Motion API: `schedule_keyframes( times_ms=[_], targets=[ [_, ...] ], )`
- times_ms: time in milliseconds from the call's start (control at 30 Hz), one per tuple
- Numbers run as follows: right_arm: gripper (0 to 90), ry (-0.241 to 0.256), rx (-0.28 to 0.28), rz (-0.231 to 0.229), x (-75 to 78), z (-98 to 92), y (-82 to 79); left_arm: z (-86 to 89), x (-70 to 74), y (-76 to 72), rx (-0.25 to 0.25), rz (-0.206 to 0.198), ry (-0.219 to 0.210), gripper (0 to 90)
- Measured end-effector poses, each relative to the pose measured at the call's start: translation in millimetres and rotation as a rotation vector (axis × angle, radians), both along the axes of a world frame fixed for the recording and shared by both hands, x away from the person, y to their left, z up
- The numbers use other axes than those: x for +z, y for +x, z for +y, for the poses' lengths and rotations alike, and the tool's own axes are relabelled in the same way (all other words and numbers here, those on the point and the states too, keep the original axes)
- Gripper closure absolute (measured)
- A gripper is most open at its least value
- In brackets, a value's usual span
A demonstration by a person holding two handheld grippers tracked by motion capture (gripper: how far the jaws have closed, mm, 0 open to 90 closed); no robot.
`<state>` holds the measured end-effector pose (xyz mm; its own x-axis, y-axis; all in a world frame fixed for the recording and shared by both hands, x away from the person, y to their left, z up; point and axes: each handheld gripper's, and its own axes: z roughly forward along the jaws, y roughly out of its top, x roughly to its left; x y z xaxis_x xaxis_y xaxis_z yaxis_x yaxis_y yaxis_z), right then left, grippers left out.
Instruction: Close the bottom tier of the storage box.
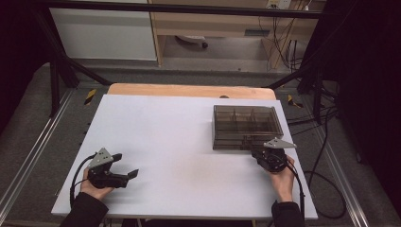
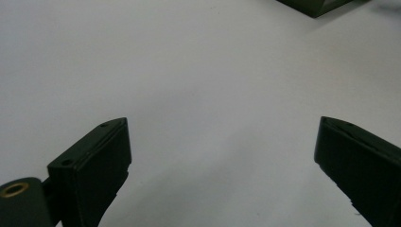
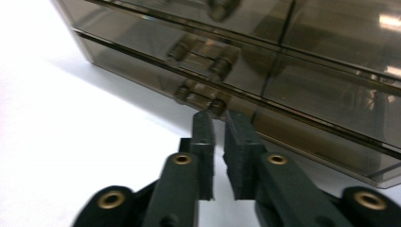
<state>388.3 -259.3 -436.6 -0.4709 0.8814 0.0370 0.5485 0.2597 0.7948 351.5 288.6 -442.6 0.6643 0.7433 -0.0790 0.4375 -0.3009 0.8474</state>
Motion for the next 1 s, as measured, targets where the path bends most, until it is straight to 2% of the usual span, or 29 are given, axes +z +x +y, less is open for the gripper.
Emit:
schedule_keyframes(
  times_ms=[67,267,367,500,633,733,1000],
  targets=[
    [68.5,0.024,0.011,-0.007,2.4,0.7,-4.3,0.2,0.0,0.1,0.0,0.001,0.001,4.7],
    [48.1,0.038,0.051,-0.02,5.2,5.0,-17.8,0.2,0.0,0.0,0.001,0.001,-0.001,4.8],
    [41.4,0.055,0.074,-0.021,6.7,6.3,-23.7,0.1,-0.2,0.0,0.0,0.001,0.0,4.7],
    [26.9,0.065,0.093,-0.04,6.5,8.0,-31.8,-0.1,-0.4,0.0,0.0,0.003,0.002,4.7],
    [16.9,0.071,0.107,-0.048,4.2,7.5,-37.5,0.1,-0.3,0.0,0.001,0.003,0.001,4.7],
    [11.7,0.085,0.103,-0.039,1.8,5.7,-40.9,0.1,-0.2,-0.2,0.0,0.003,0.001,4.7],
    [2.8,0.122,0.112,-0.062,-3.3,-3.3,-49.4,-0.4,-0.3,-0.3,-0.001,0.005,0.003,4.7]
  ],
)
